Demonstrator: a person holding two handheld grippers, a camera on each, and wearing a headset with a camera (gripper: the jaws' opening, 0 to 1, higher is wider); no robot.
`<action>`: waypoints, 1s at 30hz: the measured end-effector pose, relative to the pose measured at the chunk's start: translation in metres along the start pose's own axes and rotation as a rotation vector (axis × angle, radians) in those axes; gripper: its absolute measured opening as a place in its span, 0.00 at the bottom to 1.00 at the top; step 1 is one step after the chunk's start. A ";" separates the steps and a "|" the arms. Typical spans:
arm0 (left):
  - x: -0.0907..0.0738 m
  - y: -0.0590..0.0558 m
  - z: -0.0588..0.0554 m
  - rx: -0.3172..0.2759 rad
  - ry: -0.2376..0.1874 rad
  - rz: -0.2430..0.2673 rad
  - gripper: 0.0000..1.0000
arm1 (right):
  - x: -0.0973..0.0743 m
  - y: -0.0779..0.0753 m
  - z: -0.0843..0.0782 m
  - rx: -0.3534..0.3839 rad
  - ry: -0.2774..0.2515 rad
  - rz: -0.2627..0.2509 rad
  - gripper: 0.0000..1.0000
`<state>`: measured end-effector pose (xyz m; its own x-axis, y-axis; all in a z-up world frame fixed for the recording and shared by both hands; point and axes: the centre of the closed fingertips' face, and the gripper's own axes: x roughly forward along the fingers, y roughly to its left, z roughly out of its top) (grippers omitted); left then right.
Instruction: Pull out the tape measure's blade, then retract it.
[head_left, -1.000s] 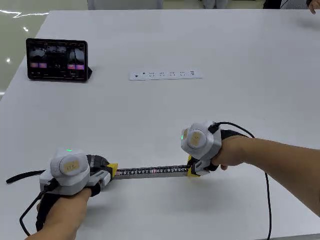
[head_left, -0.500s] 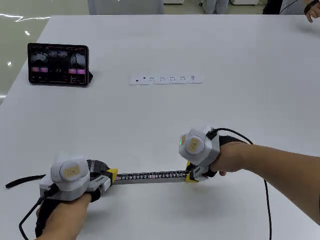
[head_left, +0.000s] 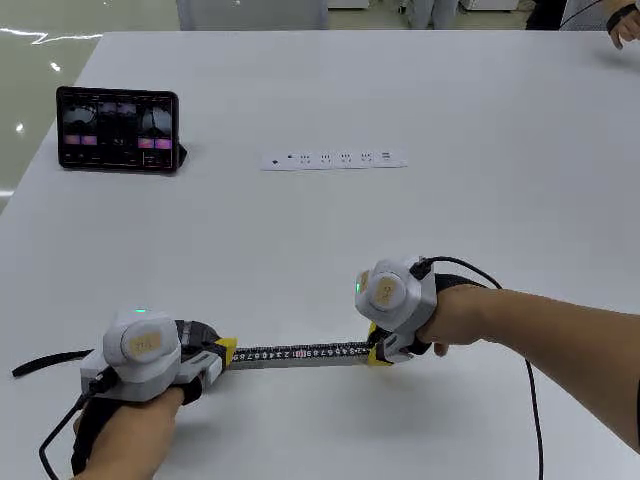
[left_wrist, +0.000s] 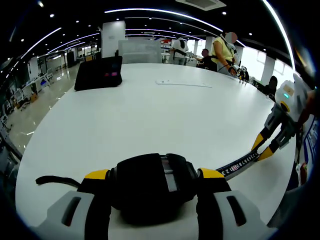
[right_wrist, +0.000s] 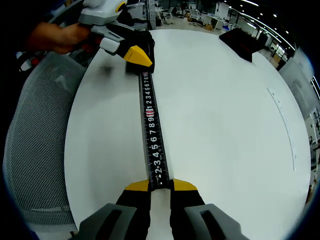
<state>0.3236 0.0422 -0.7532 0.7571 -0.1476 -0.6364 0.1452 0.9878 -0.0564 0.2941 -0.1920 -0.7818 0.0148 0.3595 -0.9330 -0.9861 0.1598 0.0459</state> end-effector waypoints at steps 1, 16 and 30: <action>0.000 0.000 0.000 0.000 0.000 0.000 0.66 | 0.000 0.000 0.000 0.006 -0.005 0.002 0.10; 0.000 -0.001 0.001 -0.001 0.001 0.000 0.66 | 0.002 0.002 0.007 -0.001 -0.013 0.001 0.11; 0.000 -0.001 0.001 -0.001 0.003 -0.001 0.66 | 0.005 0.001 0.013 0.020 0.004 -0.005 0.10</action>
<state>0.3246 0.0416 -0.7524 0.7551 -0.1482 -0.6387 0.1452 0.9877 -0.0575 0.2950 -0.1785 -0.7815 0.0195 0.3551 -0.9346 -0.9825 0.1801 0.0479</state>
